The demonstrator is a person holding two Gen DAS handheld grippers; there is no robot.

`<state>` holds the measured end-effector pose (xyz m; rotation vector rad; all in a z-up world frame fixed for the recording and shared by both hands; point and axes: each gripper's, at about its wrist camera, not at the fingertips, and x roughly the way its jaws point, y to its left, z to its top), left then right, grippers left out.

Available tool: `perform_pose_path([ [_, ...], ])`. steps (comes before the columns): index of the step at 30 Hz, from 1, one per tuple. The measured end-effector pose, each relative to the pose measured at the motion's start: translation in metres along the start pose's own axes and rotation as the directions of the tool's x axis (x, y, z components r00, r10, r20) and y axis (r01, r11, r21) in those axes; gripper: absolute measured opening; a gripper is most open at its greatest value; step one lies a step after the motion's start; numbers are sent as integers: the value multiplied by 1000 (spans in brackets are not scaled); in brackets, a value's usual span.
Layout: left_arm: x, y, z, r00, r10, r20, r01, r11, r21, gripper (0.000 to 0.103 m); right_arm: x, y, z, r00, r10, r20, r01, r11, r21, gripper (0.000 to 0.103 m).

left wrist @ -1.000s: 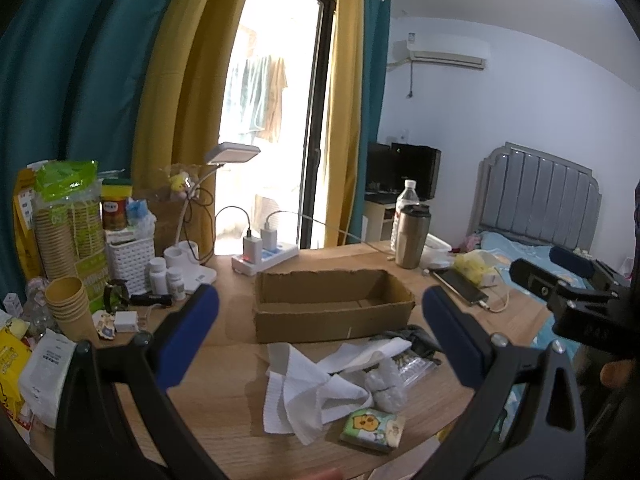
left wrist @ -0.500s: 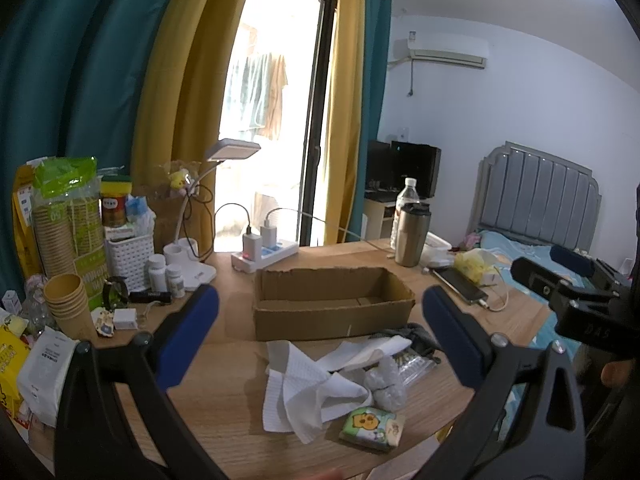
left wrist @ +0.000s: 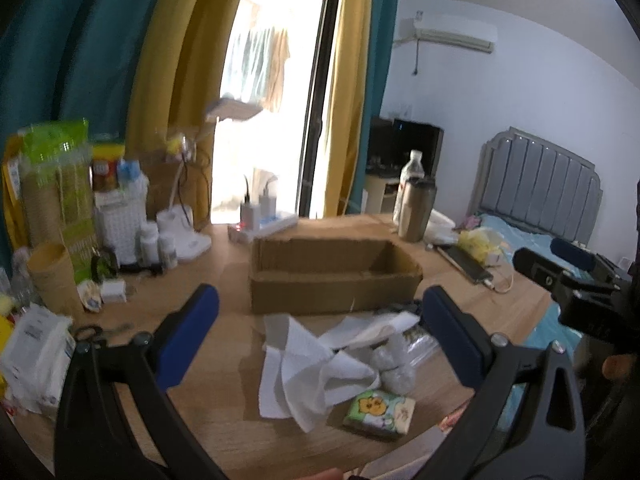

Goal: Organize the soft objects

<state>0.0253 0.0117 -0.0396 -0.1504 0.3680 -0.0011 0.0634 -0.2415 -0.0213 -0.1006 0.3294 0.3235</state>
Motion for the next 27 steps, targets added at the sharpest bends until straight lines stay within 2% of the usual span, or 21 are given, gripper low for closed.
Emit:
perform_pose_path([
  [6,34,18,-20,995,0,-105,-5,999,-41,103,45,-9,-21,992,-11,-128,14,1000,27,103],
  [12,61,24,-34,984,16,-179,-20,1000,-24,103,75,-15,-36,979,-17,-201,27,998,48,103],
  [23,109,17,-56,944,-31,-328,29,1000,-12,101,114,-34,-54,956,-4,-292,28,997,77,102],
  [25,115,12,-58,931,-79,-356,76,997,-22,92,120,-38,-57,952,4,-305,22,996,81,100],
  [27,120,6,-60,922,-92,-376,95,995,-11,88,126,-41,-60,949,12,-316,16,996,86,98],
])
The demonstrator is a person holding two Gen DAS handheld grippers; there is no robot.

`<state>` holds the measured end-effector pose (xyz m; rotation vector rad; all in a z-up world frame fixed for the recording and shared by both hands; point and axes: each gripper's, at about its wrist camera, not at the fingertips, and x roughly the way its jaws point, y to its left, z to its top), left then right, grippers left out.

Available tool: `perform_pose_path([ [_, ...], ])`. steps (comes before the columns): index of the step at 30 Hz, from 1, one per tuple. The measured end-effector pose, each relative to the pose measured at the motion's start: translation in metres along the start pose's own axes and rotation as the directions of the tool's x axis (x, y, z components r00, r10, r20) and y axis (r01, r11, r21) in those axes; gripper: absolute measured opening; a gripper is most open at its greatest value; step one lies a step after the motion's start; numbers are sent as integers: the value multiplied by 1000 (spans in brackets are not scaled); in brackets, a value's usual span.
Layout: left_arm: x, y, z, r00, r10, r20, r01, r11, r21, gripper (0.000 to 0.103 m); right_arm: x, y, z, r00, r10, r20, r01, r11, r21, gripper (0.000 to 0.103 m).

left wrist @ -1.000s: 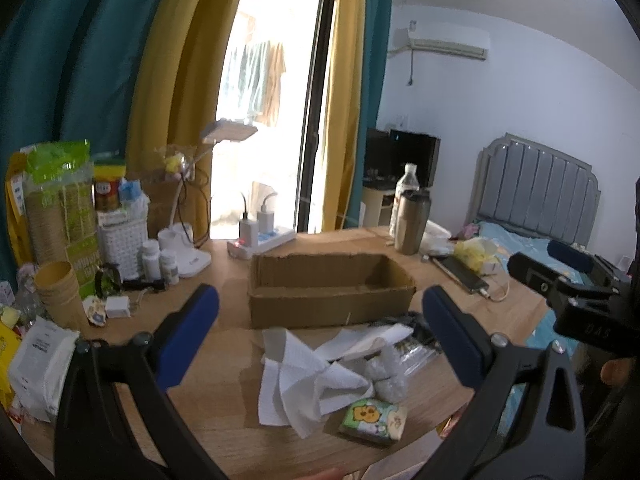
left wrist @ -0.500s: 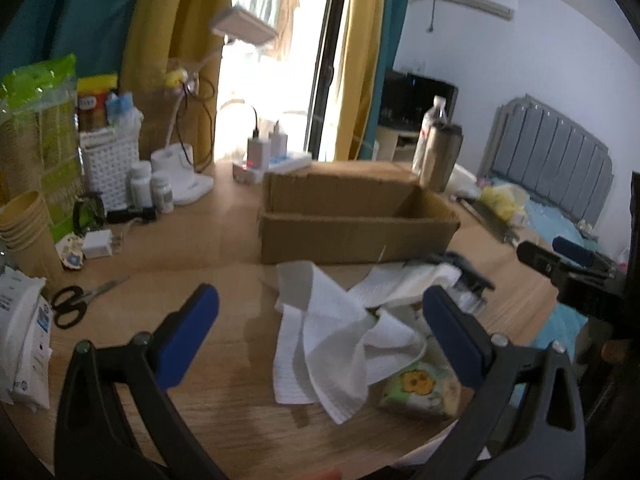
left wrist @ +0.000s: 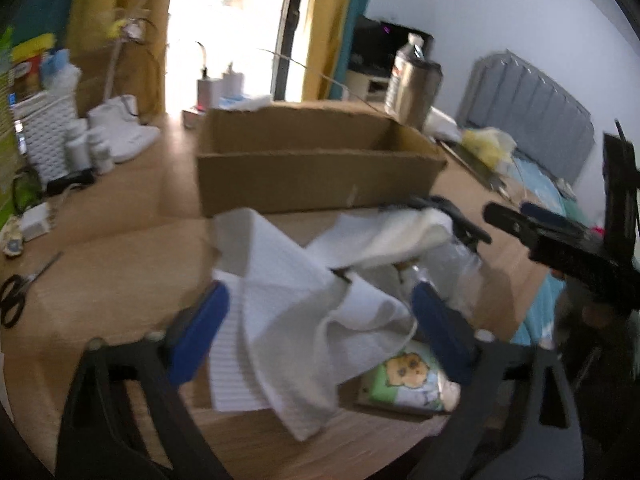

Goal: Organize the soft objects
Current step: 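Grasp the grey dotted gloves with the right gripper while the left gripper grasps white paper towel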

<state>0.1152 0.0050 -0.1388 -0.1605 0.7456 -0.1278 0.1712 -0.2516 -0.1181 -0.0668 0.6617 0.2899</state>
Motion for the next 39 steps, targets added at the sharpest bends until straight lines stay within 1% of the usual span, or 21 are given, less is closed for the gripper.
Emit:
perform_pose_path([
  [1,6,-4,0,1000,-5,-23,5,1000,11,82,2,-1,0,1000,5,-4,-5,1000,2,98],
  [3,13,-6,-1,999,-16,-49,17,1000,12,73,8,-4,-1,1000,15,-13,-15,1000,2,97],
  [5,19,-5,-2,997,-22,-71,22,1000,4,69,12,-6,-1,999,27,-22,-27,1000,5,94],
  [6,21,-5,-2,997,-22,-77,22,1000,3,65,14,-8,-1,999,32,-25,-32,999,7,90],
  [7,22,-4,-3,996,-19,-87,19,1000,-1,59,18,-9,-1,999,36,-33,-36,999,11,89],
  [9,25,-5,-3,995,-16,-101,17,1000,1,54,23,-10,-1,998,46,-41,-45,999,16,88],
  [10,25,-5,-4,994,-19,-105,19,1000,0,50,26,-10,0,998,49,-44,-49,999,18,88],
  [11,25,-5,-4,994,-26,-104,26,1000,-3,48,28,-10,0,997,53,-48,-52,998,18,88],
  [13,24,-4,-5,994,-36,-105,35,999,-12,38,34,-9,1,996,62,-57,-61,998,17,87],
  [16,22,-4,-7,993,-52,-107,50,999,-19,28,42,-9,1,994,77,-75,-76,997,17,77],
  [17,21,-3,-7,993,-56,-104,54,998,-21,28,45,-9,2,993,85,-83,-84,996,17,69],
  [18,20,-3,-7,993,-62,-102,60,998,-23,25,48,-8,1,992,87,-88,-86,996,18,60],
  [20,17,-3,-6,992,-89,-93,86,996,-29,23,53,-9,1,991,87,-103,-85,996,27,49],
  [22,12,-2,-6,991,-112,-79,109,993,-35,23,56,-9,0,989,88,-118,-85,996,29,43],
  [23,11,-2,-6,991,-113,-74,110,993,-35,23,57,-9,-1,988,90,-123,-88,996,24,36],
  [26,5,0,-3,992,-114,-54,112,993,-34,22,54,-8,-2,989,88,-120,-87,996,14,34],
  [28,-2,1,-1,993,-118,-30,117,993,-29,22,48,-7,-2,990,87,-108,-86,996,7,26],
  [29,-6,2,0,993,-119,-17,119,993,-29,22,46,-7,-2,992,82,-100,-82,997,4,19],
  [30,-9,3,1,992,-122,-5,122,992,-32,22,42,-7,-1,993,78,-91,-78,997,2,15],
  [35,-27,11,5,991,-118,56,121,991,-54,22,23,-8,5,997,69,-44,-70,997,-16,13],
  [39,-40,14,12,989,-116,95,121,991,-53,22,9,-8,12,998,62,-6,-63,998,-26,13],
])
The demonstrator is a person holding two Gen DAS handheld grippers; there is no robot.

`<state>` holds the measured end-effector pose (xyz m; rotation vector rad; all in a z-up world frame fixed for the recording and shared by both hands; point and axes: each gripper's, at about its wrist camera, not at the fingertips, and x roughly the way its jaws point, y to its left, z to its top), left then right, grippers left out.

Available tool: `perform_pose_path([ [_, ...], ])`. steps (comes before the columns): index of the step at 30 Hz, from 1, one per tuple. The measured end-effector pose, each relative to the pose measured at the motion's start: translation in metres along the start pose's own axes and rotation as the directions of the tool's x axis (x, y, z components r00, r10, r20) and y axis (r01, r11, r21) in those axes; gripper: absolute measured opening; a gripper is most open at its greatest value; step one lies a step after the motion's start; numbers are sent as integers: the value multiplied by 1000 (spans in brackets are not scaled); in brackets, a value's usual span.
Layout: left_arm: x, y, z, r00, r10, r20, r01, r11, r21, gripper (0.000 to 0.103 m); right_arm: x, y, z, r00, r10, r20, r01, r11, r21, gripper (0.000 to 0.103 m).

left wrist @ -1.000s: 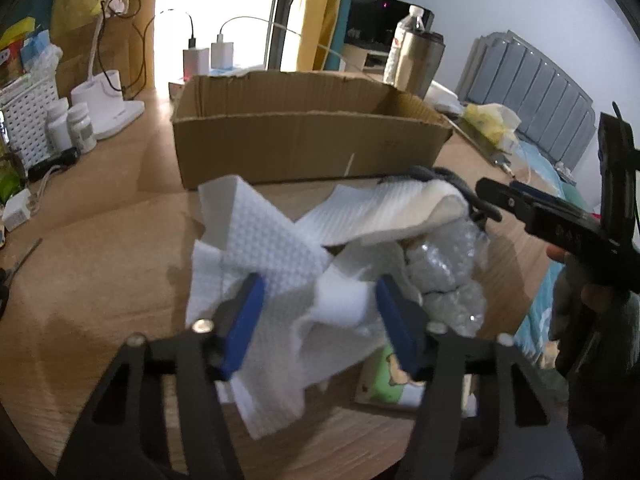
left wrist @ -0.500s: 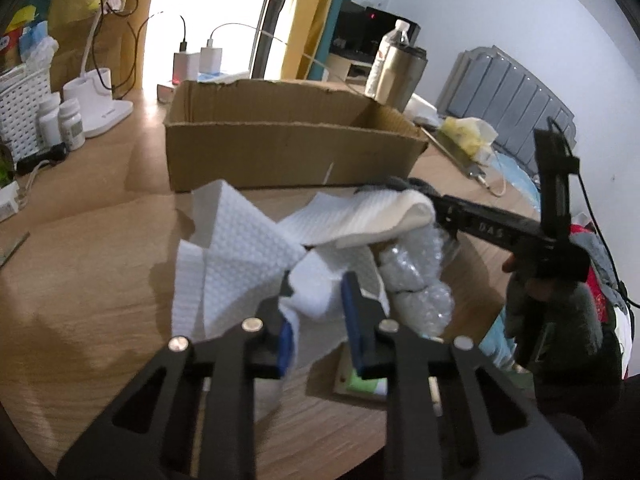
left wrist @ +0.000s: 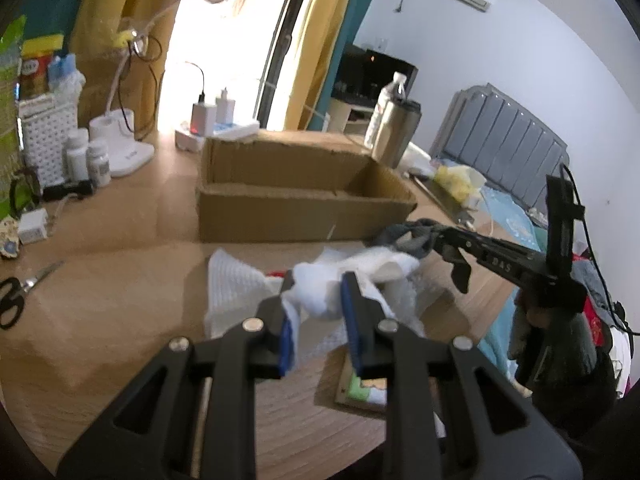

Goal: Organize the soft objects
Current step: 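Grasp the grey dotted gloves with the right gripper while the left gripper grasps white paper towel, then carry the grey gloves over the cardboard box with the right gripper while the left holds the towel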

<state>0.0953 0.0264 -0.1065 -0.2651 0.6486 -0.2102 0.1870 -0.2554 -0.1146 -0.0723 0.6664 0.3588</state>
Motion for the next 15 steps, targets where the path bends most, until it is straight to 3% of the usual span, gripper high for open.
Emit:
perform_pose_path([
  [15,-35,5,32,990,18,139,-21,1000,17,22,-48,0,25,992,-15,129,17,1000,-20,13],
])
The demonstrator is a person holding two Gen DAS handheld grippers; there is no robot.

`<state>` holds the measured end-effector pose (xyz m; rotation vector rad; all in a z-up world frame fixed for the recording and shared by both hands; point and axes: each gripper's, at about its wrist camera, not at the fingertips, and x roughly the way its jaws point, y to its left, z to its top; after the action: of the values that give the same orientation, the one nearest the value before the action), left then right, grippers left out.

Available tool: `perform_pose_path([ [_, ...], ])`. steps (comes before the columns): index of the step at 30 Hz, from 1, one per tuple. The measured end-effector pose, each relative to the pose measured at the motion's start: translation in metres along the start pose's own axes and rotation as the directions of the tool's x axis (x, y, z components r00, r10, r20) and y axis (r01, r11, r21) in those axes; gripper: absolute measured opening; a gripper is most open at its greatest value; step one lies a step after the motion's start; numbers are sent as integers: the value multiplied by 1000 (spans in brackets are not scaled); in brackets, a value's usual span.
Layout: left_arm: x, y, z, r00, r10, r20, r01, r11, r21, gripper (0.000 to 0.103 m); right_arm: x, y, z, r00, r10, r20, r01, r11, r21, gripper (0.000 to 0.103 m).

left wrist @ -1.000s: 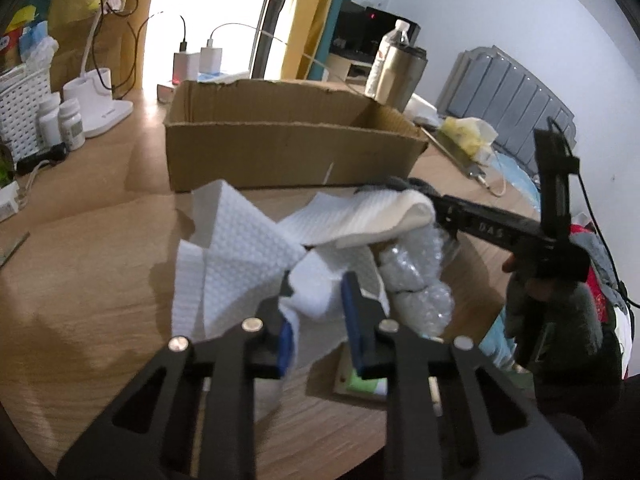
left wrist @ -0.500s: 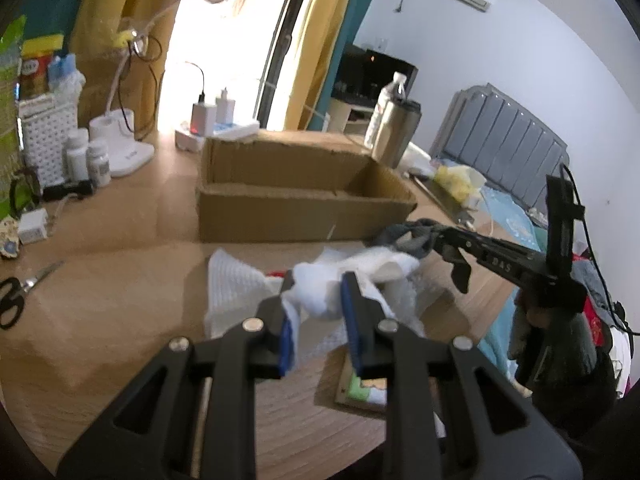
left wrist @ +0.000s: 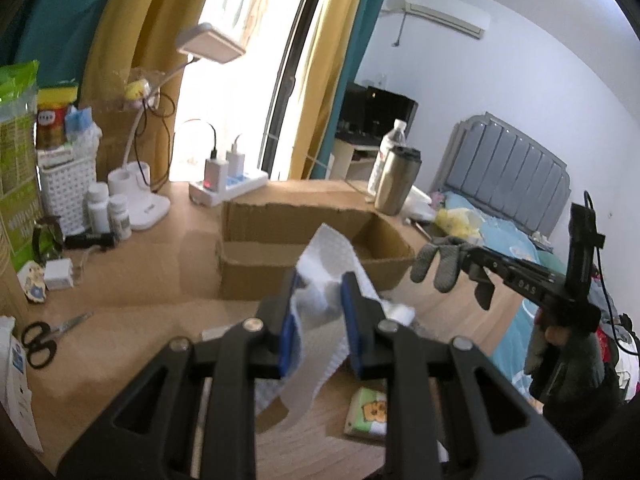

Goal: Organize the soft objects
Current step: 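Carry the grey gloves over the cardboard box with the right gripper while the left holds the towel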

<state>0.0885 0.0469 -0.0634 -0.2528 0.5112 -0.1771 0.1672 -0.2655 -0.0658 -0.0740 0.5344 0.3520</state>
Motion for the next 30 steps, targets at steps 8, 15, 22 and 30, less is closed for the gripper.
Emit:
perform_pose_path([
  [8,-3,2,19,998,-1,59,0,1000,15,22,-12,1,19,999,-5,54,6,1000,-17,13],
  [15,-3,-4,27,996,-5,87,0,998,58,8,-14,5,27,997,11,75,-9,1000,-29,13],
  [22,-3,-12,36,994,-9,111,-3,994,107,6,-17,9,37,994,29,108,-24,999,-40,13],
  [30,-3,-19,55,990,-33,138,13,990,142,5,-15,10,46,991,39,124,-34,999,-41,13],
])
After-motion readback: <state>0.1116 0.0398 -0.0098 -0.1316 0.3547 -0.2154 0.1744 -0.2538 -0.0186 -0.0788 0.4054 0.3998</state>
